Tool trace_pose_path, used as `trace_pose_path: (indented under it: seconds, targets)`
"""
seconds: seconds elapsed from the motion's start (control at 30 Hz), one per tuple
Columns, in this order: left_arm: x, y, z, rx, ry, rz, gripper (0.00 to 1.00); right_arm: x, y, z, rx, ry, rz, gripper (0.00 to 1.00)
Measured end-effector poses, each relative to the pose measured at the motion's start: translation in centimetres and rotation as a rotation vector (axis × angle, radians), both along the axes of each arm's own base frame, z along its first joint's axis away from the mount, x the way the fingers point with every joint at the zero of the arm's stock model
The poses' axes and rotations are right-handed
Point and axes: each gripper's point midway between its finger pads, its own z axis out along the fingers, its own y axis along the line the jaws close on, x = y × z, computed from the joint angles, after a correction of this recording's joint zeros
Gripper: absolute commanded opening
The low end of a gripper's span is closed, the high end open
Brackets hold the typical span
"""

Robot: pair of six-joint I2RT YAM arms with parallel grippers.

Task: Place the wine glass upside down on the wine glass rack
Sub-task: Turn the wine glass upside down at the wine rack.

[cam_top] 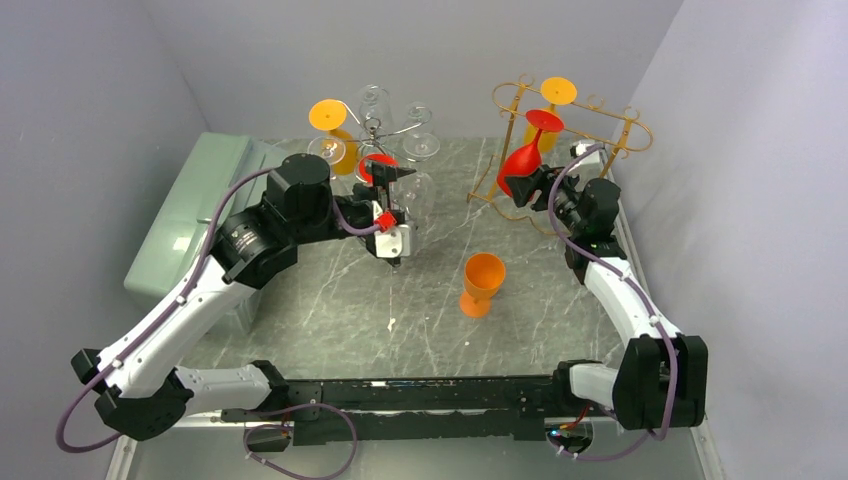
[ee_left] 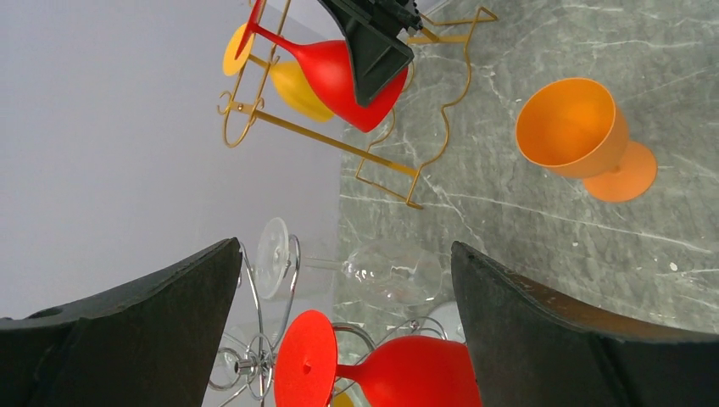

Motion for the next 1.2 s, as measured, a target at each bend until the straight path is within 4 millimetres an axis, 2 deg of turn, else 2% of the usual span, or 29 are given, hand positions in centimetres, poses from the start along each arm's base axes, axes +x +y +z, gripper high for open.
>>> trace_pose_path:
  seconds: [0.3, 0.63, 0.87, 1.1, 1.2]
  targets:
    - [-0.8, 0.2, 0.4, -0.016, 0.005, -0.019, 0.99, 1.1, -1.3, -1.3, -0.016, 0.030, -0.040, 0.48]
    - [-1.0, 0.2, -0.4, -0.008, 0.022, -0.026, 0.99, 2.2, -1.4, -2.3, -0.023, 0.058, -0.043, 0.48]
    - [-1.2, 0.3, -0.7, -0.002, 0.034, -0.028, 0.99, 2.9, -1.8, -3.1, -0.026, 0.078, -0.066, 0.55]
    - [-1.6, 0.5, -0.5, -0.014, 0.045, -0.033, 0.99, 3.4, -2.4, -3.9, -0.029, 0.099, -0.104, 0.72]
    - [-1.7, 0.7, -0.3, -0.018, 0.042, -0.032, 0.99, 3.4, -2.6, -4.0, -0.029, 0.102, -0.116, 0.98]
